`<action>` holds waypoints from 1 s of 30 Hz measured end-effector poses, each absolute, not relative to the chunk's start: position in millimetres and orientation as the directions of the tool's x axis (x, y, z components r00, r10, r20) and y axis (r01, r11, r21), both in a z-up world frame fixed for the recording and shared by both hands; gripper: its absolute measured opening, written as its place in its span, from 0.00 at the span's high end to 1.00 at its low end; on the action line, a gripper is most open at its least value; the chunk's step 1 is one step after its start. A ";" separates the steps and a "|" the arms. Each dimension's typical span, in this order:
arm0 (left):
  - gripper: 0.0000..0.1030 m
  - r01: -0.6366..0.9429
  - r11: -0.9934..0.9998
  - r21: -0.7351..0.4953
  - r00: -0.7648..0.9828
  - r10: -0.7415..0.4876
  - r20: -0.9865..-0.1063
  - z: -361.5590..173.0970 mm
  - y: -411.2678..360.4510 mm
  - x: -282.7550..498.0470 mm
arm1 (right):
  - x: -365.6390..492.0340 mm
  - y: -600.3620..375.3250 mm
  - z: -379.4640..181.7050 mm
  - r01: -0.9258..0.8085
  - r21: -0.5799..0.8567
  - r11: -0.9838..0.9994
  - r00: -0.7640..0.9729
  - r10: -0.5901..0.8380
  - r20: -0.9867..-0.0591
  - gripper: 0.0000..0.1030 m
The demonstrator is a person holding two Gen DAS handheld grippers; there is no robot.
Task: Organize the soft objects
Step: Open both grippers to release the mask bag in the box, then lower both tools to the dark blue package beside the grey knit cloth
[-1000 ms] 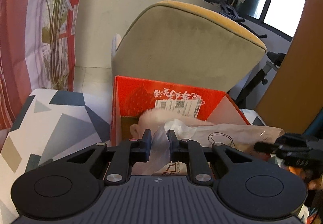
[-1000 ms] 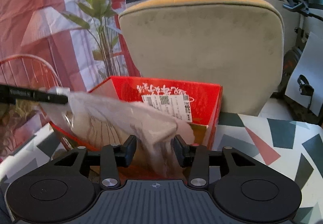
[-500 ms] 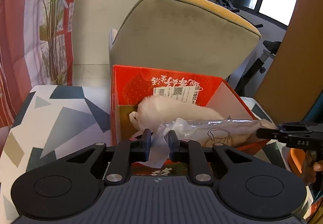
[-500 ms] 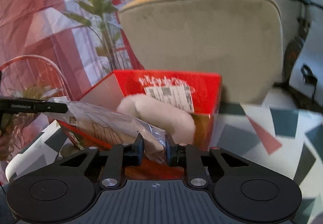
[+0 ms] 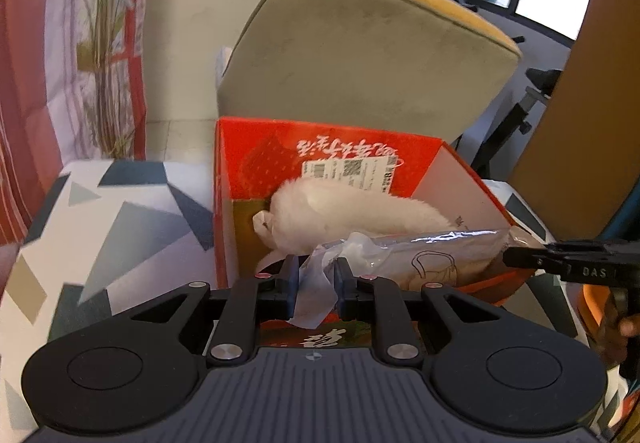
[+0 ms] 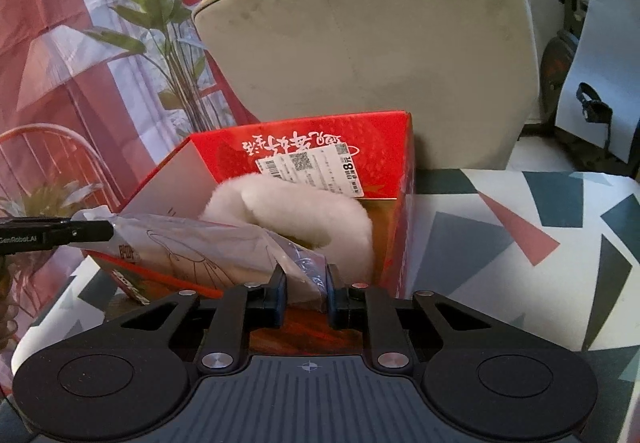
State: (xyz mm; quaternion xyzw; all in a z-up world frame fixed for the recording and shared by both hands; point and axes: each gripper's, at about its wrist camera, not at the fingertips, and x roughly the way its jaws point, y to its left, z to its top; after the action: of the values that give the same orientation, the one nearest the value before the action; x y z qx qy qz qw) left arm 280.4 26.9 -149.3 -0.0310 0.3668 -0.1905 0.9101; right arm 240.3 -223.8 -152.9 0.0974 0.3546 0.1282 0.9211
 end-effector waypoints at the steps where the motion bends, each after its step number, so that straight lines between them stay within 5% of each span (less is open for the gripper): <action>1: 0.81 0.315 0.926 -0.207 0.655 -0.370 -0.659 -150.9 28.0 282.3 | 240.9 -222.6 -153.4 -0.163 0.272 0.948 0.715 0.304 -0.629 0.84; 8: 0.81 0.325 0.927 -0.187 0.651 -0.363 -0.667 -150.7 26.0 280.7 | 241.9 -215.1 -152.7 -0.149 0.239 0.959 0.719 0.272 -0.640 0.84; 11: 0.70 0.327 0.925 -0.192 0.661 -0.369 -0.654 -147.8 29.6 277.2 | 238.4 -211.9 -150.4 -0.140 0.217 0.966 0.728 0.249 -0.638 0.82; 15: 0.34 0.329 0.926 -0.185 0.691 -0.369 -0.621 -140.7 34.0 263.7 | 227.0 -208.2 -145.4 -0.118 0.153 0.981 0.765 0.188 -0.617 0.66; 17: 0.28 0.338 0.925 -0.172 0.709 -0.371 -0.600 -135.6 33.0 254.3 | 220.8 -208.8 -142.2 -0.116 0.133 0.984 0.779 0.173 -0.603 0.60; 21: 0.09 0.346 0.929 -0.130 0.745 -0.356 -0.564 -127.3 27.8 233.5 | 204.4 -212.3 -134.1 -0.099 0.123 0.987 0.820 0.151 -0.552 0.24; 24: 0.03 0.349 0.930 -0.117 0.760 -0.354 -0.545 -124.5 25.9 217.6 | 190.8 -213.9 -130.1 -0.099 0.142 0.985 0.842 0.159 -0.515 0.01; 30: 0.00 0.329 0.941 -0.073 0.778 -0.314 -0.544 -128.0 21.2 182.7 | 160.5 -206.8 -133.1 -0.079 0.158 0.984 0.854 0.148 -0.499 0.00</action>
State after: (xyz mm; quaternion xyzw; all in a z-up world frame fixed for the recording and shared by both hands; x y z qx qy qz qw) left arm 182.7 21.2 -128.0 0.0130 0.2860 -0.1707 0.9428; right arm 160.5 -206.8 -133.1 0.0661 0.2640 0.0591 0.9605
